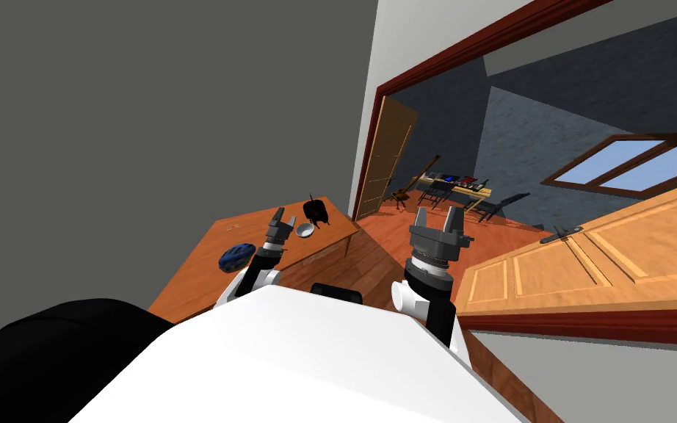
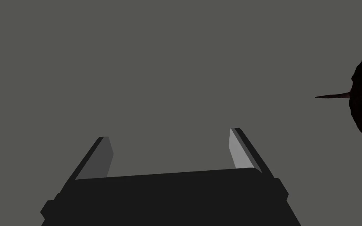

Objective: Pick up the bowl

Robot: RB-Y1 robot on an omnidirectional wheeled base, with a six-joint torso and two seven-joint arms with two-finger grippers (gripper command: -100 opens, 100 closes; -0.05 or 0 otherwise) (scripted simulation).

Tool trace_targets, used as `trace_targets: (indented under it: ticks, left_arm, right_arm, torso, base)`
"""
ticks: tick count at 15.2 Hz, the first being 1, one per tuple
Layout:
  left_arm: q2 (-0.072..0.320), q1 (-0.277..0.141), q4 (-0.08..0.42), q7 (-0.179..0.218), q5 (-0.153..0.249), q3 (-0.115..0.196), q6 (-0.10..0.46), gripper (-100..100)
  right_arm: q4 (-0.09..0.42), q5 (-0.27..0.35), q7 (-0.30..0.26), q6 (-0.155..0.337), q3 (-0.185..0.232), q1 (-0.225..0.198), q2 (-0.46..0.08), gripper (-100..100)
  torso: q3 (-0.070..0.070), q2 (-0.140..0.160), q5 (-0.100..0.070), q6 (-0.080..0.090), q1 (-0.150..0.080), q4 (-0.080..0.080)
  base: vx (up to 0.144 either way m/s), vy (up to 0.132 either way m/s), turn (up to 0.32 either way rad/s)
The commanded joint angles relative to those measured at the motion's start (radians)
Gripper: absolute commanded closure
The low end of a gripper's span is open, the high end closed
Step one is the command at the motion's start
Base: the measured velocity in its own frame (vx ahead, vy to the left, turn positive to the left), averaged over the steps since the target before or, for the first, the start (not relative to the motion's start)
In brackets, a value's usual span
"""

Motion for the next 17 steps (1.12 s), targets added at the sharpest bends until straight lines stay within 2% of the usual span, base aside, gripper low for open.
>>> trace_targets:
  ticks: [1,3,4,5,6,7,9,10,11,12,13,14,15,16,17]
  left_arm:
    - [0.013,0.003,0.002,0.011,0.011,0.009,0.043,-100]
    - [0.026,0.004,0.011,0.022,0.026,0.021,0.085,-100]
    - [0.026,0.004,0.011,0.022,0.026,0.021,0.085,-100]
    - [0.037,0.005,0.02,0.034,0.041,0.034,0.12,-100]
    - [0.037,0.005,0.02,0.034,0.041,0.034,0.129,-100]
    - [0.046,0.006,0.03,0.046,0.056,0.047,0.156,-100]
    - [0.046,0.006,0.03,0.046,0.056,0.047,0.176,-100]
    - [0.054,0.006,0.042,0.058,0.072,0.062,0.211,-100]
    - [0.054,0.006,0.042,0.058,0.072,0.062,0.225,-100]
    - [0.054,0.006,0.042,0.058,0.072,0.062,0.226,-100]
    - [0.059,0.007,0.054,0.07,0.089,0.078,0.261,-100]
    - [0.059,0.007,0.054,0.07,0.089,0.078,0.277,-100]
    - [0.059,0.007,0.054,0.07,0.089,0.078,0.277,-100]
    - [0.063,0.007,0.067,0.082,0.106,0.094,0.308,-100]
    - [0.063,0.007,0.067,0.082,0.106,0.094,0.328,-100]
  right_arm:
    - [0.0,0.0,0.0,0.0,0.0,0.0,0.0,0]
    - [0.0,0.0,0.0,0.0,0.0,0.0,0.0,0]
    - [0.0,0.0,0.0,0.0,0.0,0.0,0.0,0]
    - [0.0,0.0,0.0,0.0,0.0,0.0,0.0,0]
    - [0.0,0.0,0.0,0.0,0.0,0.0,0.0,0]
    - [0.0,0.0,0.0,0.0,0.0,0.0,0.0,0]
    - [0.0,0.0,0.0,0.0,0.0,0.0,0.0,0]
    - [0.0,0.0,0.0,0.0,0.0,0.0,0.0,0]
    - [0.0,0.0,0.0,0.0,0.0,0.0,0.0,0]
    - [0.0,0.0,0.0,0.0,0.0,0.0,0.0,0]
    - [0.0,0.0,0.0,0.0,0.0,0.0,0.0,0]
    - [0.0,0.0,0.0,0.0,0.0,0.0,0.0,0]
    - [0.0,0.0,0.0,0.0,0.0,0.0,0.0,0]
    - [0.0,0.0,0.0,0.0,0.0,0.0,0.0,0]
    - [0.0,0.0,0.0,0.0,0.0,0.0,0.0,0]
  torso:
    - [0.0,0.0,0.0,0.0,0.0,0.0]
    - [0.0,0.0,0.0,0.0,0.0,0.0]
    - [0.0,-0.001,0.0,0.0,0.0,0.0]
    - [-0.001,-0.001,0.0,0.0,0.001,0.0]
    - [-0.001,-0.001,0.0,0.0,0.001,0.0]
    - [-0.001,-0.001,0.0,0.0,0.001,0.0]
    - [-0.001,-0.002,0.0,0.0,0.001,0.0]
    - [-0.001,-0.002,0.0,0.0,0.001,0.0]
    - [-0.001,-0.002,0.0,0.0,0.001,0.0]
    - [-0.001,-0.002,0.0,0.0,0.001,0.0]
    - [-0.001,-0.002,0.0,0.0,0.002,0.0]
    - [-0.001,-0.002,0.0,0.0,0.002,0.0]
    - [-0.001,-0.002,0.0,0.0,0.002,0.0]
    - [-0.001,-0.002,0.0,0.0,0.002,0.0]
    - [-0.001,-0.003,0.0,0.0,0.002,-0.001]
  base:
    - [-0.028,-0.032,-0.111]
    - [-0.022,-0.034,-0.146]
    - [-0.013,-0.02,-0.05]
    - [-0.012,-0.022,-0.104]
    - [-0.013,-0.024,-0.11]
    - [-0.012,-0.03,-0.189]
    - [-0.009,-0.021,-0.093]
    - [-0.009,-0.022,-0.122]
    - [-0.009,-0.022,-0.141]
    - [-0.006,-0.012,-0.049]
    - [-0.005,-0.018,-0.168]
    - [-0.004,-0.017,-0.162]
    - [-0.001,-0.01,-0.027]
    - [0.002,-0.017,-0.123]
    - [0.004,-0.017,-0.138]
